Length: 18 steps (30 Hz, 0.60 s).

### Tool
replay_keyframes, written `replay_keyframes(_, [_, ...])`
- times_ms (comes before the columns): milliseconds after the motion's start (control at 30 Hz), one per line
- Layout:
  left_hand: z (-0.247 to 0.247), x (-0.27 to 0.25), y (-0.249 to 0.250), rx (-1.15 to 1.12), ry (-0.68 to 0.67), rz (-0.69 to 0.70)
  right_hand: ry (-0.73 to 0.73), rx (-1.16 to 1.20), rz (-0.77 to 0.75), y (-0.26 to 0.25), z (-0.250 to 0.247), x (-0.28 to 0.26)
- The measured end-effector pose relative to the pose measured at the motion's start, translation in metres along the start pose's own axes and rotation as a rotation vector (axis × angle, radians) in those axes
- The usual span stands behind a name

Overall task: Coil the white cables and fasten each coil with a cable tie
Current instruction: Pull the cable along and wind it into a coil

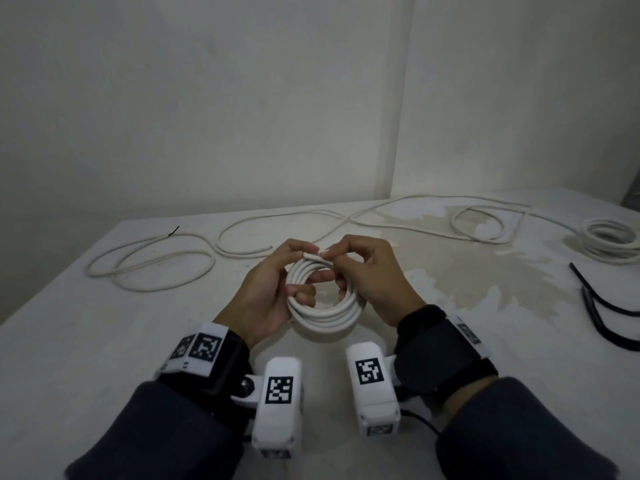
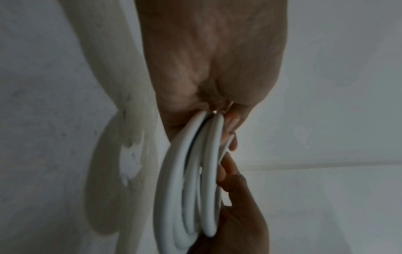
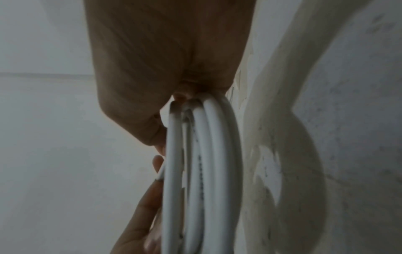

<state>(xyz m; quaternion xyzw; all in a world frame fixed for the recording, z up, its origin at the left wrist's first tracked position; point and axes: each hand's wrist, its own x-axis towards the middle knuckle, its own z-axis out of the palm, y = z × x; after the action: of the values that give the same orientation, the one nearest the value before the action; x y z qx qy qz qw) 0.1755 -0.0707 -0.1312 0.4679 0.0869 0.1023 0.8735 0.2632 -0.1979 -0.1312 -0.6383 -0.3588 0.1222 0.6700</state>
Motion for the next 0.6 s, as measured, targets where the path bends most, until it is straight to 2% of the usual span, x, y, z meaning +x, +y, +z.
replay_keyframes(100, [-0.0008,0.0018,0.0003,0.047,-0.008,-0.069,-0.031,-0.009,0.013,0.0008,0.0011,-0.0003])
replay_keyframes(200, [-0.0019,0.0024,0.0009,0.165,-0.019,-0.051,-0.066,-0.054,0.011,0.0014,0.0004,-0.0012])
replay_keyframes(333, [-0.0077,0.0013,0.006,0.174,-0.07,-0.068,-0.134,-0.055,0.036,0.003,0.0,0.0001])
replay_keyframes(433, [-0.0084,-0.0018,0.0064,0.206,-0.116,-0.101,-0.22,-0.11,0.0,0.005,0.0008,-0.0007])
replay_keyframes(600, [-0.007,0.0014,0.0049,0.229,-0.086,-0.101,-0.169,-0.126,-0.037,0.0071,0.0013,-0.0008])
